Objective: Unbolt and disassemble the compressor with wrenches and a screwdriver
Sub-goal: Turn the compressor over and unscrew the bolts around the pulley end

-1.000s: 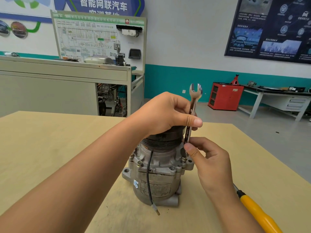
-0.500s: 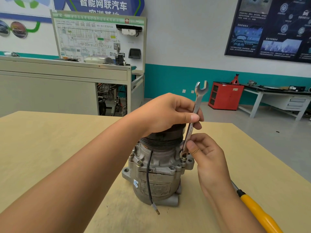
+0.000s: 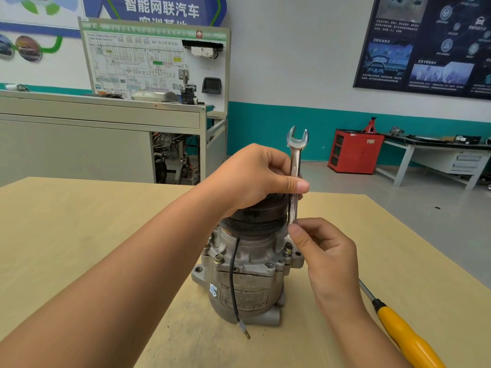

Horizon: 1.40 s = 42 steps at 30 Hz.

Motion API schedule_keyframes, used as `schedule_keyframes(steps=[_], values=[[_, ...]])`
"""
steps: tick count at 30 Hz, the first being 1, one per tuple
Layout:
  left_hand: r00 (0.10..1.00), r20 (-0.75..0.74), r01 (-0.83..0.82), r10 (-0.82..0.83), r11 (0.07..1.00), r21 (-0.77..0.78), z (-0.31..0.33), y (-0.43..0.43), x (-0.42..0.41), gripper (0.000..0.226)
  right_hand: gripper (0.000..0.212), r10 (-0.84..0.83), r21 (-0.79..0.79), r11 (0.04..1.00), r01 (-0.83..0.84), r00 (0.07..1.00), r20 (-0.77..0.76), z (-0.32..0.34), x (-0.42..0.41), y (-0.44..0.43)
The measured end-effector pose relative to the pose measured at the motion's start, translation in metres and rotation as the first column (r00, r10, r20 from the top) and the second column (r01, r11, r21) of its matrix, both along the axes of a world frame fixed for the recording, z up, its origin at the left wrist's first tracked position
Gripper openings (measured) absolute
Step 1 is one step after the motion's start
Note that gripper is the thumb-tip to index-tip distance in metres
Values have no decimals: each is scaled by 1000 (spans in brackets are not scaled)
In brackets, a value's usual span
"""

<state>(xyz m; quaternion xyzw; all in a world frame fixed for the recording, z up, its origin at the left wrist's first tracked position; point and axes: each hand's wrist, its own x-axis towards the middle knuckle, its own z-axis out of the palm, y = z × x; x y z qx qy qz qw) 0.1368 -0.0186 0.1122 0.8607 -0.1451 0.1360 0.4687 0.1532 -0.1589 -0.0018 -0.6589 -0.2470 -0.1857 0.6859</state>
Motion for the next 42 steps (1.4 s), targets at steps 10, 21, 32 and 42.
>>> schedule_keyframes(steps=[10, 21, 32, 42], values=[[986, -73, 154, -152, 988, 22, 2, 7, -3, 11, 13, 97, 173, 982, -81, 992, -82, 2, 2, 6], [973, -82, 219, -216, 975, 33, 4, 11, -1, 11, 16, 115, 198, 975, -97, 990, -83, 2, 0, 9], [991, -38, 131, -130, 991, 34, 7, 3, -10, 18, 5, -47, -27, 998, 49, 997, 54, 1, -7, 4], [991, -31, 134, -131, 985, 107, 6, -4, -11, 31, 21, -59, -16, 998, 59, 998, 22, 2, -3, 2]])
